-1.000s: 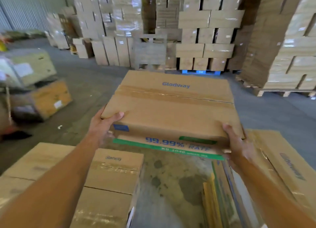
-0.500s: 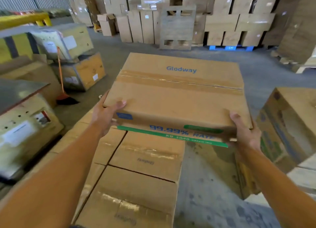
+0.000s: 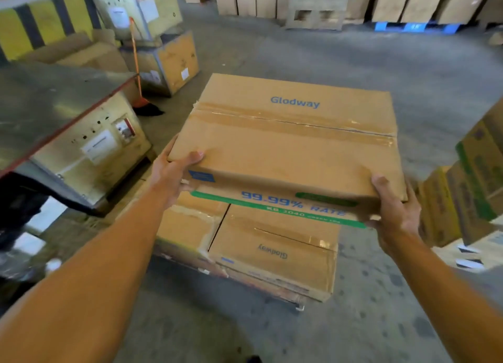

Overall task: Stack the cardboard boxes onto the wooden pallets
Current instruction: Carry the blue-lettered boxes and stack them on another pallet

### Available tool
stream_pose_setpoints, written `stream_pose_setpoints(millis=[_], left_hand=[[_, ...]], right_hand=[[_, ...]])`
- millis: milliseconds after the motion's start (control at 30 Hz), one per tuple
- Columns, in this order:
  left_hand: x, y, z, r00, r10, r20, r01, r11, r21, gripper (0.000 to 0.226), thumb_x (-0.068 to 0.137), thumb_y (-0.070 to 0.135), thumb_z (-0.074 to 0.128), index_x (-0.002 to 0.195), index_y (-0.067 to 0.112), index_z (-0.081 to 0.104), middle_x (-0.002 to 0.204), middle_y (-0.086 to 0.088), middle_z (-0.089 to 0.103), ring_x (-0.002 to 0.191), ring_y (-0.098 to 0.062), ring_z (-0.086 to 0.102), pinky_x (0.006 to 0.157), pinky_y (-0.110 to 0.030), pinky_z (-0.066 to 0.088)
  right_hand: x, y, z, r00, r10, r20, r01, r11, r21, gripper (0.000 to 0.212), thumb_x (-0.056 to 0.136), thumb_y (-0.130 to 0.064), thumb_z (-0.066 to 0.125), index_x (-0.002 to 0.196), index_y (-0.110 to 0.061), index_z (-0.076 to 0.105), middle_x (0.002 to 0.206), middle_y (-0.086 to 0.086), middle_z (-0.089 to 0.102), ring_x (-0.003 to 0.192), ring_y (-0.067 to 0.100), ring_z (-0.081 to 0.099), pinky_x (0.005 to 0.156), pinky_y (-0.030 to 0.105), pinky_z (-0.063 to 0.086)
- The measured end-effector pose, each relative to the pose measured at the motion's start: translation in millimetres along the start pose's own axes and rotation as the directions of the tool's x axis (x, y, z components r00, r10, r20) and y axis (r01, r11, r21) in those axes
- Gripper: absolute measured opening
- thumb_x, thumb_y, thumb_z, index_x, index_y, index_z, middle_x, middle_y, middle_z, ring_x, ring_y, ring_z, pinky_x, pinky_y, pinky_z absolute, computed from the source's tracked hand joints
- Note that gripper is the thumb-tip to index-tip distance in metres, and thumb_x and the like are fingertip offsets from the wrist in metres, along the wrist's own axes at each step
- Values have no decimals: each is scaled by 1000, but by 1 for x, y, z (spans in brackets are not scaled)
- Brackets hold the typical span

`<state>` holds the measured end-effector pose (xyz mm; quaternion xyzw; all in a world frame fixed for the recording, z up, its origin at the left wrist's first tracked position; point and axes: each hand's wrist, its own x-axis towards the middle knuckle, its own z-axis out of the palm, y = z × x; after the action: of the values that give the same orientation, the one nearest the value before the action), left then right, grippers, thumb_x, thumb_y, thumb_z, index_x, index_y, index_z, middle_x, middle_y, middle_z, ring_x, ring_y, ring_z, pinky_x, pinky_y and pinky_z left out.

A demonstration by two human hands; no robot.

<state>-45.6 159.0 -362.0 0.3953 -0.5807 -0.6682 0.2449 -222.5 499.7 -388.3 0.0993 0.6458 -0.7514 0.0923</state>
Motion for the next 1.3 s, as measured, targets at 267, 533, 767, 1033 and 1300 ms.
stream_pose_setpoints(millis=[267,533,767,1033,1300], left_hand=[[71,-51,-129,996,-84,35,83,996,9,79,76,23,84,147,32,50,122,0,71,97,-23,73,62,-41,62],[137,-145,-198,983,-179,30,176,981,81,81,75,25,85,147,28,47,125,3,68,112,-22,67,91,-68,51],[171,-210,-206,979,-201,40,199,979,50,73,80,21,83,142,38,50,122,9,70,111,-17,68,93,-72,47],[183,-228,-213,980,-193,54,189,980,68,67,80,18,83,136,41,54,111,18,73,106,-12,70,92,-74,46],[185,-244,-219,976,-217,19,216,974,66,72,82,15,81,146,32,51,117,15,70,99,-3,69,94,-71,47]], right_hand=[[-64,109,97,996,32,-89,-34,999,-24,57,87,-31,77,140,-31,57,114,-5,71,96,12,68,87,58,58],[-79,226,151,972,136,-192,-158,982,-100,69,86,-41,76,148,-32,47,122,-3,69,100,18,70,74,51,62],[-65,273,167,959,143,-243,-178,976,-128,65,89,-36,73,148,-31,45,107,-20,65,103,12,67,75,48,61],[-58,310,170,958,166,-235,-197,974,-114,72,85,-43,76,149,-35,44,115,-16,64,107,12,63,87,62,57],[-64,333,169,952,191,-240,-223,968,-114,71,88,-39,75,151,-33,43,113,-14,67,108,15,68,79,46,63]])
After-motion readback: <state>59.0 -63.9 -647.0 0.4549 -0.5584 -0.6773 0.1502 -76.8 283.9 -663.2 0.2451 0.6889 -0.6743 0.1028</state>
